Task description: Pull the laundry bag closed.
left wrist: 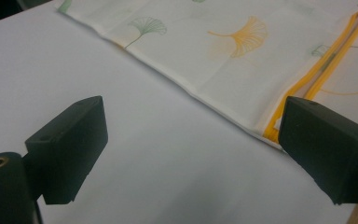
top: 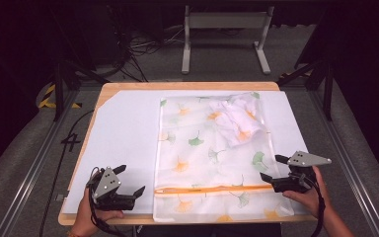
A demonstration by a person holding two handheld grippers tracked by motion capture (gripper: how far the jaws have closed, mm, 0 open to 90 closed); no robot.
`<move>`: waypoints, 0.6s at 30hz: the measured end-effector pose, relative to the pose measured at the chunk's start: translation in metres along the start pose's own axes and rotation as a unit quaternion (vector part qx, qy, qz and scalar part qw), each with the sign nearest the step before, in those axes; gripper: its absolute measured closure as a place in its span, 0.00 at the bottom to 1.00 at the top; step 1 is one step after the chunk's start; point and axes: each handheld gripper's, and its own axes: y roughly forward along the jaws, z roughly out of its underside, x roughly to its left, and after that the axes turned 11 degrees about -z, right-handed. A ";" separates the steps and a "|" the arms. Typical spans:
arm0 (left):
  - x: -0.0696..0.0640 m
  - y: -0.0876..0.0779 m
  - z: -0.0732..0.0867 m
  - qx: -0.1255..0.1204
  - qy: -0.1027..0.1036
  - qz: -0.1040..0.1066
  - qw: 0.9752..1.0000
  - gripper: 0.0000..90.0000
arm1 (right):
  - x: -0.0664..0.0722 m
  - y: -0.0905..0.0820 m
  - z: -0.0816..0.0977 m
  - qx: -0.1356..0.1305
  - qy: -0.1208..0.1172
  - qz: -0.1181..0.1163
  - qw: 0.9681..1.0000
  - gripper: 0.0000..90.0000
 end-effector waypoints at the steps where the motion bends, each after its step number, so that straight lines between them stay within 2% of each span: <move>1: 0.000 0.000 0.000 0.000 0.000 0.000 1.000 0.11 | 0.001 0.001 0.000 0.007 -0.001 -0.001 1.000 0.15; 5: -0.001 0.000 0.004 0.009 -0.001 0.010 1.000 0.12 | 0.003 0.004 -0.001 0.007 -0.001 -0.006 1.000 0.16; 6: -0.001 0.000 0.005 0.016 0.003 0.005 1.000 0.12 | 0.005 0.005 -0.002 0.004 0.000 -0.012 1.000 0.16; 8: -0.001 0.000 0.006 0.015 0.001 0.006 1.000 0.12 | 0.006 0.006 -0.003 0.005 -0.002 -0.010 1.000 0.17; 12: -0.001 0.002 0.008 0.017 -0.004 0.022 1.000 0.12 | 0.010 0.011 -0.005 0.005 -0.005 -0.012 1.000 0.18; 13: -0.002 0.004 0.008 0.022 -0.003 0.033 0.999 0.13 | 0.011 0.013 -0.007 -0.001 -0.003 -0.019 1.000 0.19; 15: -0.004 0.005 0.007 0.022 -0.003 0.035 0.999 0.13 | 0.013 0.014 -0.008 -0.001 -0.004 -0.020 1.000 0.20; 18: -0.008 0.008 0.005 0.022 0.005 0.041 0.999 0.12 | 0.021 0.021 -0.010 0.002 -0.009 -0.046 0.999 0.28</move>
